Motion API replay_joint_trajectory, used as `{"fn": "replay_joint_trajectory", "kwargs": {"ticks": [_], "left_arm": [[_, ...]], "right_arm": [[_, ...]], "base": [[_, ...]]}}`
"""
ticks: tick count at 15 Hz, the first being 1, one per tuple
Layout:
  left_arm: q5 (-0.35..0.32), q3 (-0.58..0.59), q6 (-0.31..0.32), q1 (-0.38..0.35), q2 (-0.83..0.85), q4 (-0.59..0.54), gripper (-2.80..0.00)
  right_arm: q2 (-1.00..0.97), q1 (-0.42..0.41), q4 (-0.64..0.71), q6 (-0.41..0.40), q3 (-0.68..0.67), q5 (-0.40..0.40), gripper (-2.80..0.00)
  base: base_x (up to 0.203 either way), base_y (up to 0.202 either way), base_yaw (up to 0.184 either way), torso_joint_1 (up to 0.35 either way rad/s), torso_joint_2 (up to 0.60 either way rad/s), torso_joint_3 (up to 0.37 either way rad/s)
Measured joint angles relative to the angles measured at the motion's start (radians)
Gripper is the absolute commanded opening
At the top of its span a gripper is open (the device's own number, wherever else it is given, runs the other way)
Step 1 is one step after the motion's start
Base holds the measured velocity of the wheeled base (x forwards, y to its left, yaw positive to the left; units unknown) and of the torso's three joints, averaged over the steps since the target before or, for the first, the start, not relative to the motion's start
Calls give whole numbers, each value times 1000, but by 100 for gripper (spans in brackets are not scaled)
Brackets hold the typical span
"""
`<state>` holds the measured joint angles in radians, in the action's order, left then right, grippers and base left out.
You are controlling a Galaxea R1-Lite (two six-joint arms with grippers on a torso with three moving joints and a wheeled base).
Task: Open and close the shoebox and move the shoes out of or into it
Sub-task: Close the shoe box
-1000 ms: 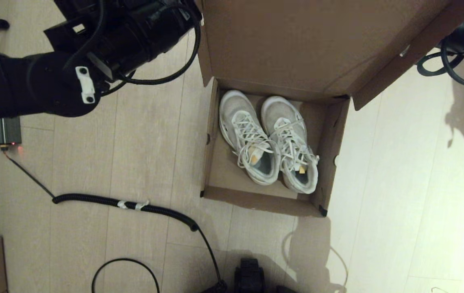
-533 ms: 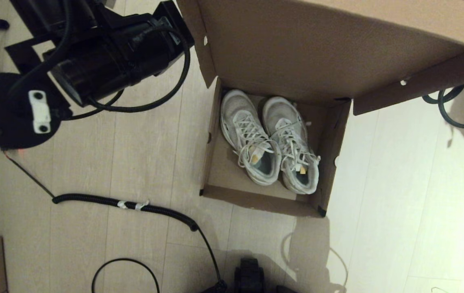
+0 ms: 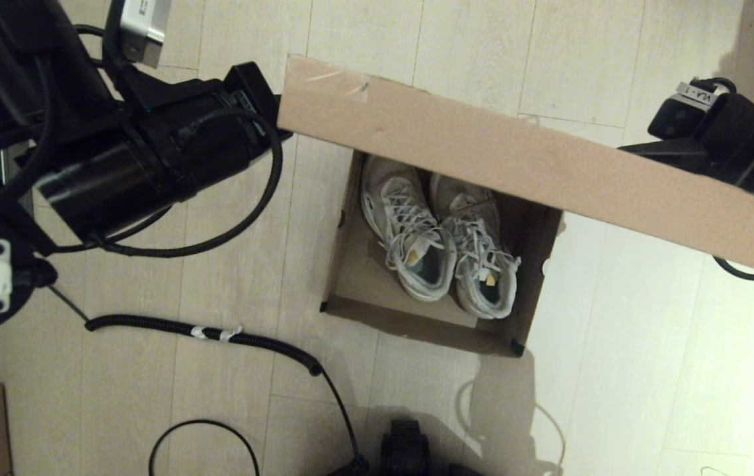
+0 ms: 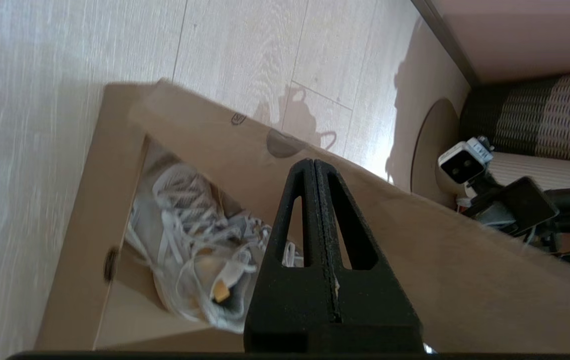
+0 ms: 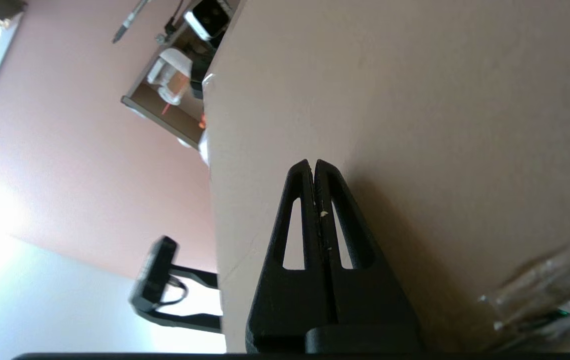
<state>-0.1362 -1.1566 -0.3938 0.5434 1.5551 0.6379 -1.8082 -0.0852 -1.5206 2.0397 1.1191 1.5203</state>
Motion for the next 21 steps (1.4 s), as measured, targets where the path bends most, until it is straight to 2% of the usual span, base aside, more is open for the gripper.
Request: {"fn": "replay_joint_trajectory", "kwargs": {"ticks": [7,9,13,15,17,19,21], "left_arm": [[1,76,2,-2,-63,0,-280],[6,82,3,-2,-74,0,-280],[44,173,7,-12,-157,-13,-280],[58,250,8,-37,-249,-40,-280],[62,307,7,-83,-355,-106,-280],[64,342,5,-144,-449,-199,-280],[69,367,4,-172,-497,-228,-280]], "right_arm": [[49,-21,-1,-92,-178,1,-280],[69,-30,-1,-96,-204,-1,-280],[149,-62,-1,-118,-278,-82,-280],[173,-105,0,-233,-375,-105,-280],[160,-141,-1,-425,-462,-194,-280],[117,-147,28,-633,-491,-409,-280],[101,-148,144,-782,-467,-610,-280]], "base": [[0,0,0,0,0,0],[0,0,0,0,0,0],[0,0,0,0,0,0],[0,0,0,0,0,0],[0,0,0,0,0,0],[0,0,0,0,0,0],[0,0,0,0,0,0]]}}
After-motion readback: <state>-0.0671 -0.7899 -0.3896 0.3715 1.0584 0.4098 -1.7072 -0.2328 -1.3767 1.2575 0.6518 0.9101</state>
